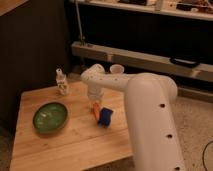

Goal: Drag the pepper across the table

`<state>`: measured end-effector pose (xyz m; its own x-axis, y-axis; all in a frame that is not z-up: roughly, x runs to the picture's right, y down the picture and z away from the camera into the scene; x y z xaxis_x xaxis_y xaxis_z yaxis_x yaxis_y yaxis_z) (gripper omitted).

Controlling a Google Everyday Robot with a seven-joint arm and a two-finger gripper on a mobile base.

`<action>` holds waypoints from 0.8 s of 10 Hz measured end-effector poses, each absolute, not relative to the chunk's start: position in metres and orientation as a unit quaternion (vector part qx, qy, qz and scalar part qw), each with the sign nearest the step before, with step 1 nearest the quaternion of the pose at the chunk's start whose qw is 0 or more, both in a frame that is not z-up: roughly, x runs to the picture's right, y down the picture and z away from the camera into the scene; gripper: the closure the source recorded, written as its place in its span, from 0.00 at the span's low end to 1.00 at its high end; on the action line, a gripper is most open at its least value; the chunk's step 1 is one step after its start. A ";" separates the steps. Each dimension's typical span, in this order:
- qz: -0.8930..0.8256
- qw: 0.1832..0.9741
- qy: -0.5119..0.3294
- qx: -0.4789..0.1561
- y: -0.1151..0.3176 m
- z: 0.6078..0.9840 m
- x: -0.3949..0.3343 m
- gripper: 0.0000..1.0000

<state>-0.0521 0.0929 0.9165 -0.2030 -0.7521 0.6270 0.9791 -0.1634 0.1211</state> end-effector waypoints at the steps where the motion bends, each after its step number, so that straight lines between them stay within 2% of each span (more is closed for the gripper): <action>1: -0.732 0.591 -0.260 -0.218 0.092 0.915 -0.054 0.68; 8: -0.724 0.600 -0.259 -0.222 0.090 0.917 -0.039 0.68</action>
<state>-0.0394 0.0898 0.9171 -0.1821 -0.7534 0.6319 0.9832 -0.1461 0.1091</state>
